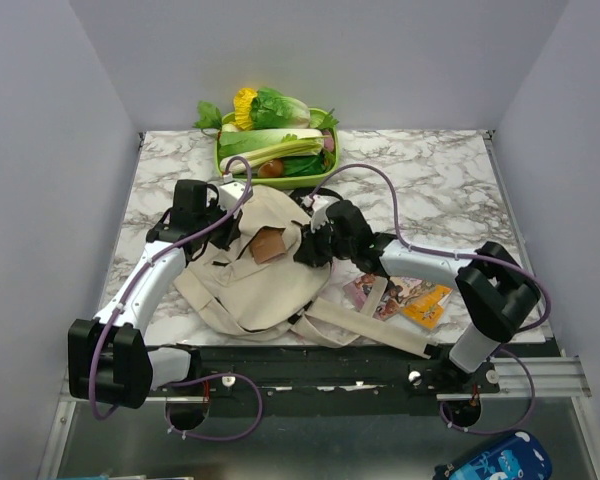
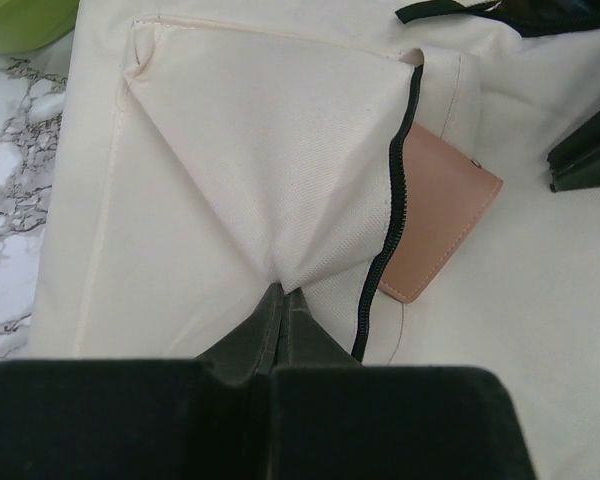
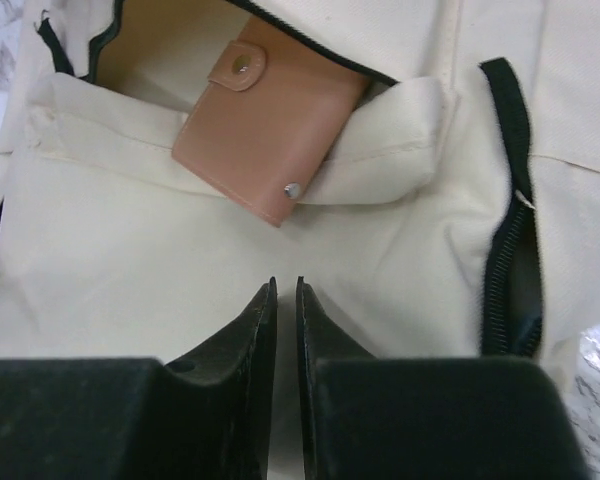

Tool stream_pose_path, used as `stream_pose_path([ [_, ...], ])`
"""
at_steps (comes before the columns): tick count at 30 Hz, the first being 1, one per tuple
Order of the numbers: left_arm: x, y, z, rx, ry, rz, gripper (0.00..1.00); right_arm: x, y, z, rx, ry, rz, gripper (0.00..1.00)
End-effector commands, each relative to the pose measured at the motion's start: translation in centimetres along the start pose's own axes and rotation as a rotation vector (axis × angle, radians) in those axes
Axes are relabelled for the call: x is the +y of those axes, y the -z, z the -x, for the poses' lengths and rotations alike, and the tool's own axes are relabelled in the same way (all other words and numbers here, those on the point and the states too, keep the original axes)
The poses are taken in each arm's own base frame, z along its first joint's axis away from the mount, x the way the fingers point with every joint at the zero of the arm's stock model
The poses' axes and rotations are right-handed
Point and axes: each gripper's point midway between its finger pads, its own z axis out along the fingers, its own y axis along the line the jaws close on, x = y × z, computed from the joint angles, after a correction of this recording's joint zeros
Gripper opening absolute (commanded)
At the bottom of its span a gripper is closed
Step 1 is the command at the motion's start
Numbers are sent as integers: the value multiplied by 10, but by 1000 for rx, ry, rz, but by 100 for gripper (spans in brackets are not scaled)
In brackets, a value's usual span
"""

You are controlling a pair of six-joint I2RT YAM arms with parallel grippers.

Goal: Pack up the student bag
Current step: Place the personal item in the student bag.

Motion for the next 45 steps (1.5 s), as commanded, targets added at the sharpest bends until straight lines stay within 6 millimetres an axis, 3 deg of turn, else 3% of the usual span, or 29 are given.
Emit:
stream_pose_path([
  [1, -2, 1, 9, -28, -10, -15, 0, 8, -5, 19, -105, 101, -3, 19],
  [13, -2, 1, 12, -31, -12, -19, 0, 7, -48, 22, -77, 85, -12, 8],
  [16, -2, 1, 13, -33, -15, -20, 0, 7, -55, 28, -87, 78, -12, 7],
  [25, -3, 2, 14, -31, -14, -28, 0, 20, -83, 73, -179, -9, 38, 2],
  [29, -2, 1, 15, -31, -18, -28, 0, 21, -93, 72, -176, -77, 52, 2],
  [32, -2, 1, 14, -29, -19, -29, 0, 11, -85, 58, -171, -87, -2, 3],
  [34, -2, 1, 12, -26, -25, -30, 0, 10, -68, 70, -228, -81, -25, 4],
  [35, -3, 0, 10, -20, -22, -30, 0, 5, -62, 60, -222, -84, -47, 4],
  [37, -3, -2, 7, -18, -23, -31, 0, 11, -48, 69, -268, -67, -32, 4],
  [45, -3, -1, 10, -26, -19, -30, 0, 20, -51, 43, -210, -65, 42, 1],
])
